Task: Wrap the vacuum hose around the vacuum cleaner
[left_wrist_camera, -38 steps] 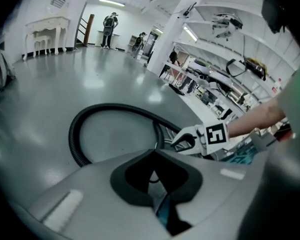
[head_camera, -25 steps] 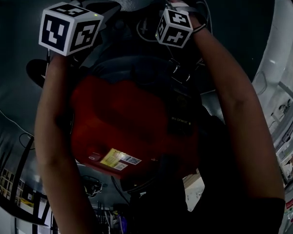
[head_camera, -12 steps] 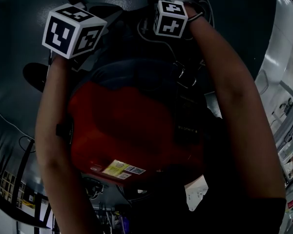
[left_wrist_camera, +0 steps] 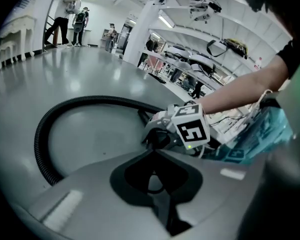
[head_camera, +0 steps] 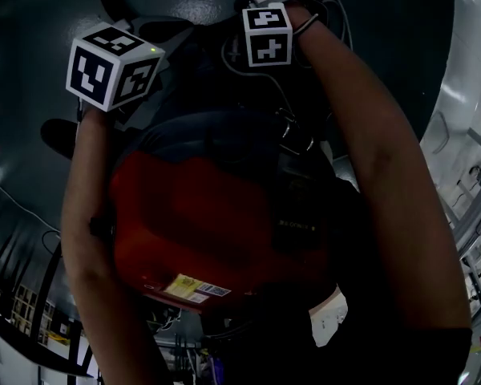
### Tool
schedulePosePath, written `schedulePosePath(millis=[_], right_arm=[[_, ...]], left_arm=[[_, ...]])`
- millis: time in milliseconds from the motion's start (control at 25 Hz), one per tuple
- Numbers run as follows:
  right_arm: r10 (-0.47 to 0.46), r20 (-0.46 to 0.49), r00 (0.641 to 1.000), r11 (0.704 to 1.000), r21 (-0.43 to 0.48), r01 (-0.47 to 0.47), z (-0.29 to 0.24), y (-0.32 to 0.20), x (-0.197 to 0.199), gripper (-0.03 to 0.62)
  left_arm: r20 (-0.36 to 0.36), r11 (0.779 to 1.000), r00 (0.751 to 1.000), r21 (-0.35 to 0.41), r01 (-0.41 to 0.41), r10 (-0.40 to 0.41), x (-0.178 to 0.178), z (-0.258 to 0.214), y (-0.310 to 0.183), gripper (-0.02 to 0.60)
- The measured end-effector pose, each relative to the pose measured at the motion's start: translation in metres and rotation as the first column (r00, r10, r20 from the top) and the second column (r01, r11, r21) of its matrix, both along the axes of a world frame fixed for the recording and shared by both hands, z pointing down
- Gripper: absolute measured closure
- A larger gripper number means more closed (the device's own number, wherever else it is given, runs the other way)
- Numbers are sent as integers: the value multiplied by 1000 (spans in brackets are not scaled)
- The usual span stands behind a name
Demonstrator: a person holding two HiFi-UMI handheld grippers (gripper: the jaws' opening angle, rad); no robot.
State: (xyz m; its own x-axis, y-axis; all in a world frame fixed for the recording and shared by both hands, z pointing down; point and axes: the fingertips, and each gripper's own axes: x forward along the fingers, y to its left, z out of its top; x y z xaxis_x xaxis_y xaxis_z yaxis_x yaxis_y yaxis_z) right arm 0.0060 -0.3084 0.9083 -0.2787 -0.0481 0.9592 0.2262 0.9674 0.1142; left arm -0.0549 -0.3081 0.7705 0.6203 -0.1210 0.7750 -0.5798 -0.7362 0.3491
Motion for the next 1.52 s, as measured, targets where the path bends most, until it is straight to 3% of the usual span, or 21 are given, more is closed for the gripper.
schedulePosePath(millis=[80,200,320,520,760,880,1080,1280,1520], right_arm=[[-49,-36,998,998,37,50,2,-1,1,386],[-60,-16,998,998,18,60,-5,1,-1,398],[11,26,1000,1000,-15,-11,-16,4,-1,405],[136,95,986,989,-64,-131,-49,4,0,414],[121,100,988,992,-40,-117,-109,11,-8,421],[124,122,985,992,-30,-121,-146,9,-12,422],[119,146,982,993,-45,-113,-213,11,-28,424],[145,159,977,987,-89,-132,-268,23,-41,427],[138,143,980,983,-137,-118,-325,48,-57,427]], left_arm=[[14,1000,1000,9,6,-6,-1,1,-3,571],[30,999,999,34,25,-27,-6,1,-9,571],[47,996,999,85,22,-26,-8,-2,-15,560],[70,997,997,78,8,-13,-10,3,-9,511],[172,974,985,215,-67,30,-17,-27,-10,491],[133,957,991,287,-36,-3,-20,-63,-22,489],[119,965,992,250,-75,46,-21,-114,-21,461],[151,951,980,261,-167,131,-11,-168,-7,466],[133,972,983,177,-152,130,-29,-220,17,448]])
